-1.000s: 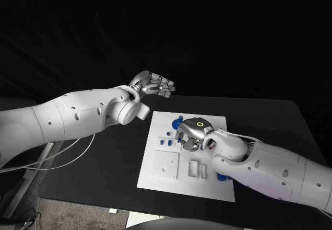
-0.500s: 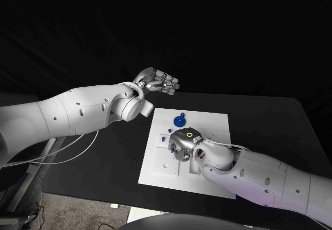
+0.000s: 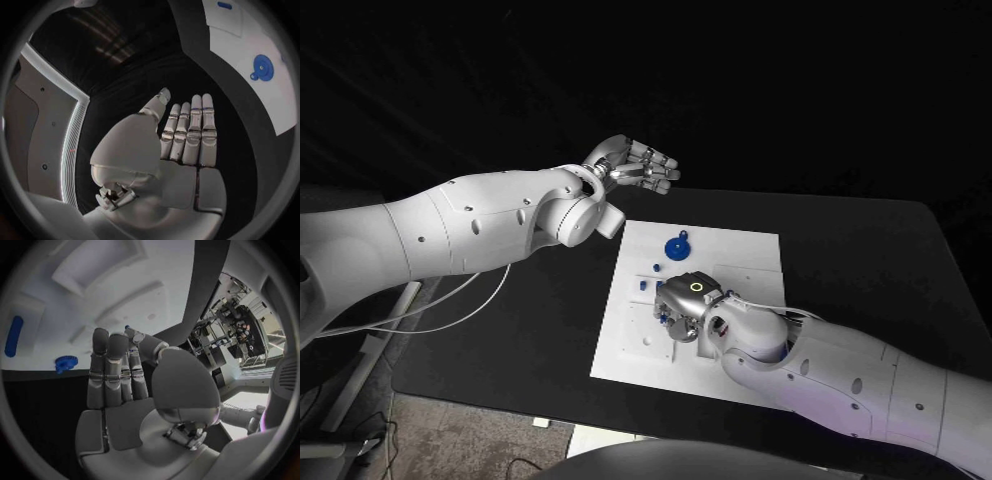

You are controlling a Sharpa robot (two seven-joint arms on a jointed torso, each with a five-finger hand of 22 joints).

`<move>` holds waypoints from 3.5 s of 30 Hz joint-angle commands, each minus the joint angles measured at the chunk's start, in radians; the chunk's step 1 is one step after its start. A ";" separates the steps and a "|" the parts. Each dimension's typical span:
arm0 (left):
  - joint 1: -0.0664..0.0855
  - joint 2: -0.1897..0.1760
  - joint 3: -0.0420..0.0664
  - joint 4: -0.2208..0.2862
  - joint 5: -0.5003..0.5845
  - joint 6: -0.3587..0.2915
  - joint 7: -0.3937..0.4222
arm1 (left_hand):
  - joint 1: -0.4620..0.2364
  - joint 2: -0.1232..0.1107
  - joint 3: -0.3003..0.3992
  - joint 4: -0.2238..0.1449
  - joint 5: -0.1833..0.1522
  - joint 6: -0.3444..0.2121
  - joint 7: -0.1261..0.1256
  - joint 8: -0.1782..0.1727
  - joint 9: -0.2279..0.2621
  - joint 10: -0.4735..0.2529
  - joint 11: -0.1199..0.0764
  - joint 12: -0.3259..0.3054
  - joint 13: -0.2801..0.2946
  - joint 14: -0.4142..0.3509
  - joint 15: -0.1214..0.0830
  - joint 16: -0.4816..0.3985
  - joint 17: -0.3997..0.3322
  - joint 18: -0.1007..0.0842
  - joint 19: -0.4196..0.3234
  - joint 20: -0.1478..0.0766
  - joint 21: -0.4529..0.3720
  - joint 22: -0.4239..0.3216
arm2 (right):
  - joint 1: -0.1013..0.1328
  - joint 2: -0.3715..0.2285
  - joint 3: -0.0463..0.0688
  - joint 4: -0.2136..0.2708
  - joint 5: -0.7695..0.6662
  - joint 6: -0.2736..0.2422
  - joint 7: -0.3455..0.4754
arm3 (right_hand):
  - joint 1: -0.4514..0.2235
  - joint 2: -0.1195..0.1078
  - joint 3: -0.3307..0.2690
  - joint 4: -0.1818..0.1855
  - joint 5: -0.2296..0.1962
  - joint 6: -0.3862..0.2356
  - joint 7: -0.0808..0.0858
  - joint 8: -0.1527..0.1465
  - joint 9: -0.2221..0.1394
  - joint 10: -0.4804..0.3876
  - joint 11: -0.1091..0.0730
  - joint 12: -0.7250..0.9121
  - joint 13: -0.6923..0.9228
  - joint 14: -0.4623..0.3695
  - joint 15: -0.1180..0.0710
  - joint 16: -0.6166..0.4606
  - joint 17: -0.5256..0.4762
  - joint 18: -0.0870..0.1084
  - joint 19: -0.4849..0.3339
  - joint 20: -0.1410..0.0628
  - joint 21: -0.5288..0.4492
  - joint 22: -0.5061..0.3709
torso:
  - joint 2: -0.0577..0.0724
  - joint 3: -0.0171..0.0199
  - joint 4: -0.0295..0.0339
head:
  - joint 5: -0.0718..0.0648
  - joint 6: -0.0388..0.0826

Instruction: Assemble the parts on the task board

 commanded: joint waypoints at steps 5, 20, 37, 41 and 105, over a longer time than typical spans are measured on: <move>0.001 0.001 0.001 0.002 0.003 0.016 0.001 | -0.008 -0.001 0.001 0.006 -0.002 -0.008 -0.001 -0.003 -0.001 -0.007 0.003 0.000 0.000 -0.007 0.001 -0.004 0.001 0.006 0.003 0.003 0.002 -0.001 | -0.010 0.001 -0.001 -0.004 -0.024 0.017 -0.001 | -0.003 0.008 -0.001 -0.005 0.003 0.006 0.000 0.003 0.001 0.033 -0.023 0.002 0.001 -0.008 0.000 0.003 -0.001 0.013 0.009 0.001 -0.004 0.001 | 0.000 0.0004 -0.0004 | 0.003 -0.005; 0.001 -0.001 0.001 0.001 0.003 0.012 0.001 | -0.006 -0.002 -0.002 0.010 -0.001 -0.008 -0.001 -0.003 0.000 -0.007 0.003 0.000 0.000 -0.008 0.001 -0.004 0.001 0.006 0.003 0.003 0.002 -0.005 | -0.014 0.001 -0.002 -0.021 -0.032 0.001 -0.002 | -0.002 0.006 0.001 -0.005 0.006 0.008 0.000 0.003 0.001 0.033 -0.023 0.002 0.001 -0.008 -0.001 0.005 -0.002 0.013 0.018 0.001 -0.027 0.030 | -0.001 0.0000 -0.0006 | 0.000 -0.007; 0.001 -0.001 0.001 -0.002 0.003 0.012 0.000 | -0.005 -0.003 -0.004 0.013 -0.002 -0.009 -0.001 -0.003 0.000 -0.007 0.003 0.000 0.000 -0.009 0.001 -0.004 0.002 0.006 0.004 0.004 0.002 -0.011 | -0.014 -0.004 -0.002 -0.020 -0.016 -0.012 0.003 | -0.003 0.006 0.002 -0.004 0.003 0.004 0.001 0.003 0.001 0.031 -0.022 0.002 0.001 -0.008 0.000 0.004 -0.004 0.012 0.025 0.001 -0.051 0.053 | -0.001 0.0001 0.0007 | -0.001 -0.010; 0.001 -0.002 0.001 -0.002 0.003 0.012 0.000 | -0.005 -0.003 -0.004 0.013 -0.002 -0.009 -0.001 -0.003 0.000 -0.007 0.003 0.000 0.000 -0.009 0.001 -0.004 0.002 0.006 0.004 0.004 0.002 -0.011 | -0.014 -0.014 -0.002 -0.004 0.016 -0.031 0.016 | -0.007 0.006 0.003 -0.002 0.005 -0.006 0.005 0.002 0.000 0.021 -0.020 0.002 0.001 -0.009 0.001 -0.003 -0.011 0.012 0.024 0.002 -0.060 0.057 | -0.001 0.0001 -0.0005 | 0.003 -0.012; 0.001 0.005 -0.002 -0.028 0.007 0.016 0.003 | 0.000 -0.005 -0.006 0.014 -0.004 -0.008 -0.001 -0.003 0.000 -0.007 0.003 0.000 0.000 -0.009 0.001 -0.004 0.002 0.006 0.006 0.004 0.003 -0.023 | -0.013 -0.116 -0.103 0.164 0.144 0.218 0.278 | 0.003 0.130 -0.629 -0.006 0.115 -0.107 0.000 0.001 -0.013 -0.101 -0.074 0.711 0.876 -0.007 -0.014 0.218 0.360 -0.047 0.127 -0.008 -0.224 0.076 | -0.005 0.0011 -0.0008 | 0.058 -0.073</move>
